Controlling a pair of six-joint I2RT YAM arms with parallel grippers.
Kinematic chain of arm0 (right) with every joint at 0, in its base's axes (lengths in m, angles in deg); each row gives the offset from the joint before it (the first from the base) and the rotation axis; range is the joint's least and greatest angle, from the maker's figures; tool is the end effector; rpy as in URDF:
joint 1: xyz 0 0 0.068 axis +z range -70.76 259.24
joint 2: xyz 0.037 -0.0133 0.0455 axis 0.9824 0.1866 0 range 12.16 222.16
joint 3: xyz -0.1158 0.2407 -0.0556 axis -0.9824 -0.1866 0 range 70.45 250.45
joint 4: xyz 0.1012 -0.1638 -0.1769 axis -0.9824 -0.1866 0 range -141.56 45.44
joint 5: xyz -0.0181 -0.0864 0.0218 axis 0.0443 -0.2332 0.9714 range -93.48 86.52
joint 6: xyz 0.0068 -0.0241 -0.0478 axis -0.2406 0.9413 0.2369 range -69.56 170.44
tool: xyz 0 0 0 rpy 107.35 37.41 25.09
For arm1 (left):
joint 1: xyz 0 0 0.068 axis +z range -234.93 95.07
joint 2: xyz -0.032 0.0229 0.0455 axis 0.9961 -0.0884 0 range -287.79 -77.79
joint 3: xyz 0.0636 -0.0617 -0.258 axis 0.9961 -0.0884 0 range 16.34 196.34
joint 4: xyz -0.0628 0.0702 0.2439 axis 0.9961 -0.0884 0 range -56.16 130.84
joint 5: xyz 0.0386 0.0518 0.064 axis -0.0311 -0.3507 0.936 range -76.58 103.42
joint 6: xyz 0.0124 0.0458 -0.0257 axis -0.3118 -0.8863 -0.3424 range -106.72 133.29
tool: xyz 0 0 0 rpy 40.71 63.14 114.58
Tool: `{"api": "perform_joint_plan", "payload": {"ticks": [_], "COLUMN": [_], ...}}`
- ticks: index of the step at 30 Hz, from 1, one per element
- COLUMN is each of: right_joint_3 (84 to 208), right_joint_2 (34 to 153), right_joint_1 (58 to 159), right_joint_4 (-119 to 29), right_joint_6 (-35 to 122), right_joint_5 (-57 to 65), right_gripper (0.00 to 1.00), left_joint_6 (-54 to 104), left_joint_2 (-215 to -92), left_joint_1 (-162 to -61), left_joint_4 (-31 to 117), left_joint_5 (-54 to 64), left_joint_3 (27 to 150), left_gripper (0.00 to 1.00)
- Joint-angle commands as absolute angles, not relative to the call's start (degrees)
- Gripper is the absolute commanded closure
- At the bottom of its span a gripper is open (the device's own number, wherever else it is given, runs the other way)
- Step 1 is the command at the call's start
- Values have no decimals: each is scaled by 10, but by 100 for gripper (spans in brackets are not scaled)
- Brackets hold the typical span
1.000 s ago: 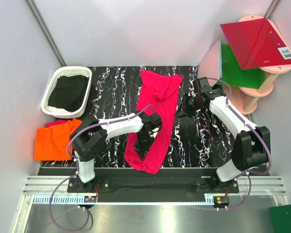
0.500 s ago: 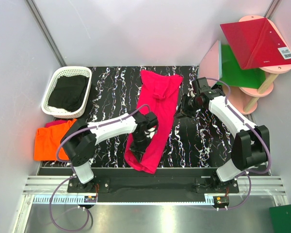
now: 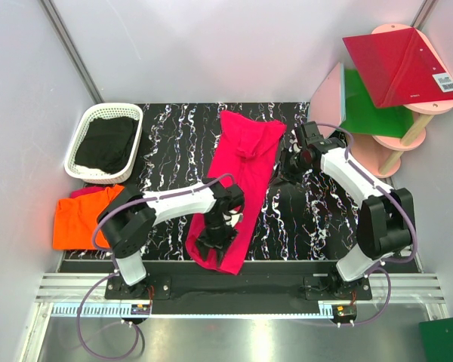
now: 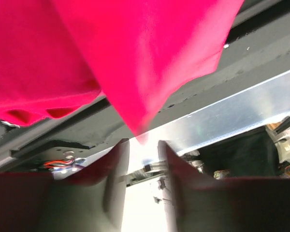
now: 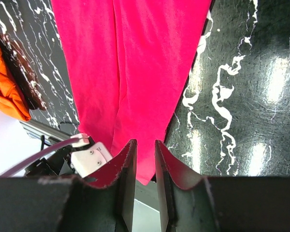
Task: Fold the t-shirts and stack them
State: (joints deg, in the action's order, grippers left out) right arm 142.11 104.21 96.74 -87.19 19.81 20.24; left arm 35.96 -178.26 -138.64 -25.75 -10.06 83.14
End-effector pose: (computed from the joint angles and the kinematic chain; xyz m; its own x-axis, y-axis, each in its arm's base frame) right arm 0.3089 0.1124 0.2532 -0.9603 0.1864 -0.2077 0.0465 0.8406 0.5397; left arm 0.1579 -0.2391 0.1822 -0.8062 0.5006 0.3154 0.4189 0.8594 -0.2933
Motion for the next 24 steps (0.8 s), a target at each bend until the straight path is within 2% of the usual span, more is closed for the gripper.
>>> {"api": "perform_joint_plan", "payload": {"ticks": [1,2,3,7,11,12,13,14,15,19,24], "right_joint_3": [1448,1448,1447,1461,1516,1551,1568,1605,1625,1733,1939], "right_joint_2": [1051,1050,1050,1061,1108,1121,1132,1161,1177,1276,1441], "right_joint_1": [978,979,979,980,981,981,981,982,982,984,988], "right_joint_4": [-857,-856,-854,-842,-825,-823,-818,-816,-812,-825,-917], "right_joint_6": [206,206,205,206,217,220,231,235,239,260,273], "right_joint_5": [213,200,195,162,117,108,99,82,74,57,22], "right_gripper": [70,71,70,70,71,73,75,90,99,100,100], "left_joint_6": [349,349,349,344,346,346,348,354,359,348,330], "left_joint_2": [-1785,-1780,-1767,-1740,-1709,-1697,-1692,-1689,-1690,-1748,-1855], "left_joint_1": [-1394,-1394,-1393,-1381,-1353,-1332,-1318,-1302,-1266,-1190,-1164], "left_joint_4": [-278,-282,-288,-319,-306,-298,-279,-271,-263,-240,-308], "left_joint_5": [-108,-87,-76,-17,95,110,124,134,152,138,138], "left_joint_3": [845,852,868,938,1020,1029,1037,1050,1056,1104,1232], "left_gripper": [26,16,1,1,1,5,18,81,100,100,100]}}
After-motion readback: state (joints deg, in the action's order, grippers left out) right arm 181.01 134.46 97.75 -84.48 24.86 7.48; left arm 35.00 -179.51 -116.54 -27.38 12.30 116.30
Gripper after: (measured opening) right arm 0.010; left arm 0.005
